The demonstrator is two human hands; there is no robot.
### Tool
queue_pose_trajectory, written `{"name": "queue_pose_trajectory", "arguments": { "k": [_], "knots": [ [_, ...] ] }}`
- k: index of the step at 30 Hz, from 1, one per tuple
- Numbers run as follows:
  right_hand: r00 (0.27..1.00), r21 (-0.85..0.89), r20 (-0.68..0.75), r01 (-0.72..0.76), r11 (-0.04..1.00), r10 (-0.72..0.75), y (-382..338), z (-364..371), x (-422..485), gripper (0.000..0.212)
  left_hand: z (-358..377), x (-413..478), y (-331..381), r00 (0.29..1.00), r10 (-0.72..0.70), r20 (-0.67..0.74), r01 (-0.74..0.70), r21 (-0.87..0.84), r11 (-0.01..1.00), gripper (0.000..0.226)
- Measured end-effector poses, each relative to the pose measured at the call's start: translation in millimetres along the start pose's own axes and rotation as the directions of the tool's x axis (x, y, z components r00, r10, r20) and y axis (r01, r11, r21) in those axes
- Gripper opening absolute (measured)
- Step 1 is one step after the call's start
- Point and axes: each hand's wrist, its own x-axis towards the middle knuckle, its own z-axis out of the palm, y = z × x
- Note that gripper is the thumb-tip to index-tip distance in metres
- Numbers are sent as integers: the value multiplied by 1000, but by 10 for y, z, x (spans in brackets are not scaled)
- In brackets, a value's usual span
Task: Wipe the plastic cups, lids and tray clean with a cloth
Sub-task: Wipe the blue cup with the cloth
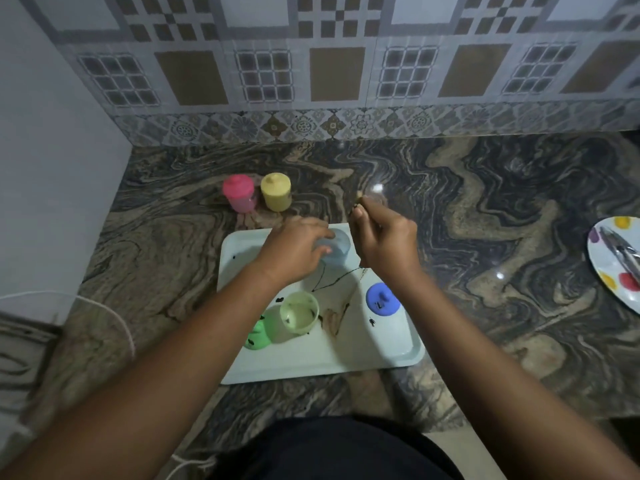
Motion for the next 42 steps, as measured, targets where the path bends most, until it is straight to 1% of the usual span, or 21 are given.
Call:
{"name": "queue_pose_trajectory", "arguments": {
  "k": [2,4,7,10,12,15,18,20,22,24,25,26,27,28,30,31,32,36,38,40,42],
  "knots": [
    [1000,-34,-2,-11,999,11,58,-21,-156,25,124,-66,26,999,-30,45,26,80,996,32],
    [999,-53,4,-35,998,35,113,-19,-283,22,206,-92,49,996,-56,69,47,128,991,32],
    [996,-36,32,-79,996,80,167,8,-389,18,291,-94,55,997,-57,53,49,141,989,27],
    [991,-24,70,-114,993,115,191,25,-413,18,328,-77,41,999,-44,6,43,112,993,19],
    [985,0,69,-158,987,158,190,22,-408,19,307,-58,12,999,-32,-7,33,61,998,14],
    [975,51,16,-222,974,222,138,-34,-367,24,153,-24,-20,999,-32,-20,31,-70,997,11],
    [960,124,-6,-279,952,281,27,-94,-275,25,-205,-20,39,996,-61,64,73,-204,976,13],
    [949,219,2,-309,926,316,-115,-134,-208,24,-455,-39,97,993,-75,88,97,-286,953,13],
    [938,330,28,-336,882,346,-297,-181,-183,22,-657,-57,134,994,-99,51,111,-369,923,13],
    [916,478,104,-389,788,389,-483,-230,-194,23,-822,-82,176,993,-119,1,109,-415,903,13],
    [911,530,146,-402,746,387,-563,-253,-212,25,-890,-95,199,992,-126,-21,105,-432,896,12],
    [918,560,176,-390,731,355,-618,-267,-231,27,-949,-107,219,991,-131,-37,101,-451,887,11],
    [934,570,203,-358,739,296,-668,-279,-255,33,-1007,-122,236,990,-134,-47,97,-469,878,10],
    [950,558,221,-307,771,219,-702,-293,-281,46,-1056,-139,247,989,-138,-53,95,-486,869,9],
    [968,512,229,-207,834,99,-747,-327,-333,79,-1142,-176,257,987,-147,-62,95,-511,854,8],
    [972,522,222,-189,832,81,-767,-345,-346,90,-1187,-194,261,987,-143,-68,90,-507,857,7],
    [975,539,213,-176,823,69,-783,-358,-350,95,-1232,-210,270,988,-135,-75,80,-499,863,7],
    [980,551,199,-131,824,22,-893,-354,-343,90,-1369,-241,340,981,-148,-124,51,-570,820,9],
    [975,617,218,-180,767,54,-943,-311,-346,95,-1397,-247,387,977,-156,-148,37,-598,801,8],
    [982,658,168,-176,732,84,-968,-277,-365,98,-1412,-264,433,975,-161,-151,26,-646,763,8],
    [984,681,122,-179,710,130,-980,-279,-366,97,-1439,-286,439,977,-171,-124,31,-718,696,11]
  ]
}}
